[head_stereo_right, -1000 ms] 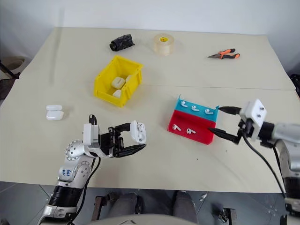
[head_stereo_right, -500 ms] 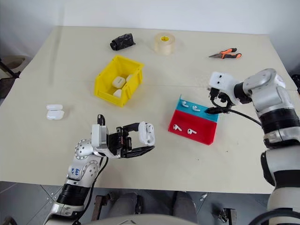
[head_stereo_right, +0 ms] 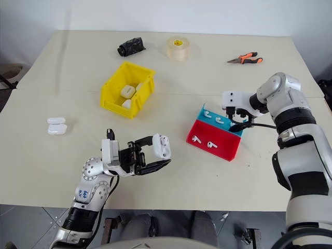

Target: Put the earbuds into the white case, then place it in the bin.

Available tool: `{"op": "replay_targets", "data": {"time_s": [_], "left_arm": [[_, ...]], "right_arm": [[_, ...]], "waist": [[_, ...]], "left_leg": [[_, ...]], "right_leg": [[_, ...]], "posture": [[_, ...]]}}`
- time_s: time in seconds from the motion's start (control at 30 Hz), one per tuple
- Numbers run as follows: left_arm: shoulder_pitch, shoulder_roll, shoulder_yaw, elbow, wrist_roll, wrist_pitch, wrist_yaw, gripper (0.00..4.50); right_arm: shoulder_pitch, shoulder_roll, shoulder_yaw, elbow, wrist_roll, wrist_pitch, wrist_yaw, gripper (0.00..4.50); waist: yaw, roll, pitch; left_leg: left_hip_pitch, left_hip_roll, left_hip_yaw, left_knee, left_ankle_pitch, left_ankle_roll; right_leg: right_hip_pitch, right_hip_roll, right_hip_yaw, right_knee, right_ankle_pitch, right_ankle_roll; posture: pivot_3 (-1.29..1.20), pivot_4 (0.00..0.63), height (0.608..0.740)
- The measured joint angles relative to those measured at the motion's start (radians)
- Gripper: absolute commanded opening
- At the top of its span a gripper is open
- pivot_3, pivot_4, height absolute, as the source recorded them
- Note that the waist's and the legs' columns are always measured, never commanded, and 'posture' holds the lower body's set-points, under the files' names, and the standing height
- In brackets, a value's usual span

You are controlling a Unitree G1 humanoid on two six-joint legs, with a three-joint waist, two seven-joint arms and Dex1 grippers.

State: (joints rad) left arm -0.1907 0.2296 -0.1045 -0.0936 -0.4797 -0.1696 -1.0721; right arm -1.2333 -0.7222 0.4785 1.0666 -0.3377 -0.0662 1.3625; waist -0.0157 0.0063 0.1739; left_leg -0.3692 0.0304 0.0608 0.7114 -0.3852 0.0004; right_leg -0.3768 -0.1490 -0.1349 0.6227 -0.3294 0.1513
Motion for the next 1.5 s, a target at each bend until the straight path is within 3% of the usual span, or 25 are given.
{"op": "replay_targets", "data": {"time_s": [0.5, 0.6, 0.73, 1.03, 1.13, 1.27, 1.5], "left_arm": [[0.000, 0.012, 0.000, -0.015, 0.001, -0.005, 0.027, 2.78], [-0.001, 0.011, 0.000, -0.015, 0.001, -0.005, 0.030, 2.78], [-0.002, 0.010, -0.001, -0.015, 0.001, -0.005, 0.031, 2.78], [-0.013, 0.011, -0.001, -0.015, 0.001, -0.005, 0.033, 2.78], [-0.013, 0.011, -0.001, -0.015, 0.001, -0.005, 0.033, 2.78], [-0.013, 0.011, -0.001, -0.015, 0.001, -0.005, 0.034, 2.78], [-0.013, 0.012, -0.001, -0.015, 0.001, -0.005, 0.035, 2.78]], "right_arm": [[-0.038, 0.020, -0.005, 0.056, -0.073, 0.089, 0.028, 4.47], [-0.033, 0.021, -0.010, 0.054, -0.072, 0.108, 0.049, 3.87], [-0.027, 0.022, -0.015, 0.052, -0.072, 0.111, 0.067, 2.61], [-0.026, 0.022, -0.015, 0.043, -0.077, 0.113, 0.058, 2.61], [-0.023, 0.023, -0.015, 0.042, -0.077, 0.114, 0.063, 2.00], [-0.017, 0.024, -0.018, 0.039, -0.074, 0.113, 0.071, 0.68], [-0.016, 0.024, -0.023, 0.038, -0.074, 0.114, 0.071, 0.55]], "waist": [[-0.011, 0.000, 0.000], [-0.012, 0.000, 0.000], [-0.012, 0.000, 0.000], [-0.013, 0.000, 0.000], [-0.013, 0.000, 0.000], [-0.014, 0.000, 0.000], [-0.014, 0.000, 0.000]], "left_leg": [[0.000, 0.000, -0.001, 0.000, 0.000, 0.000], [0.000, 0.000, -0.001, 0.000, 0.000, 0.000], [0.000, 0.000, -0.001, 0.001, 0.000, 0.000], [0.000, 0.000, -0.001, 0.001, 0.000, 0.000], [0.000, 0.000, -0.001, 0.001, 0.000, 0.000], [0.001, 0.000, -0.001, 0.002, 0.000, 0.000], [0.001, 0.000, -0.001, 0.002, 0.000, 0.000]], "right_leg": [[0.000, 0.000, 0.000, 0.001, 0.000, 0.000], [0.000, 0.000, 0.000, 0.001, 0.000, 0.000], [0.001, 0.000, 0.000, 0.001, 0.000, 0.000], [0.001, 0.000, 0.000, 0.001, 0.000, 0.000], [0.001, 0.000, 0.000, 0.001, 0.000, 0.000], [0.002, 0.000, 0.000, 0.001, 0.000, 0.000], [0.002, 0.000, 0.000, 0.001, 0.000, 0.000]], "posture": [[0.00, 0.150, 0.740], [0.00, 0.150, 0.740], [0.00, 0.150, 0.740], [0.00, 0.150, 0.740], [0.00, 0.150, 0.740], [0.00, 0.150, 0.740], [0.00, 0.150, 0.740]]}}
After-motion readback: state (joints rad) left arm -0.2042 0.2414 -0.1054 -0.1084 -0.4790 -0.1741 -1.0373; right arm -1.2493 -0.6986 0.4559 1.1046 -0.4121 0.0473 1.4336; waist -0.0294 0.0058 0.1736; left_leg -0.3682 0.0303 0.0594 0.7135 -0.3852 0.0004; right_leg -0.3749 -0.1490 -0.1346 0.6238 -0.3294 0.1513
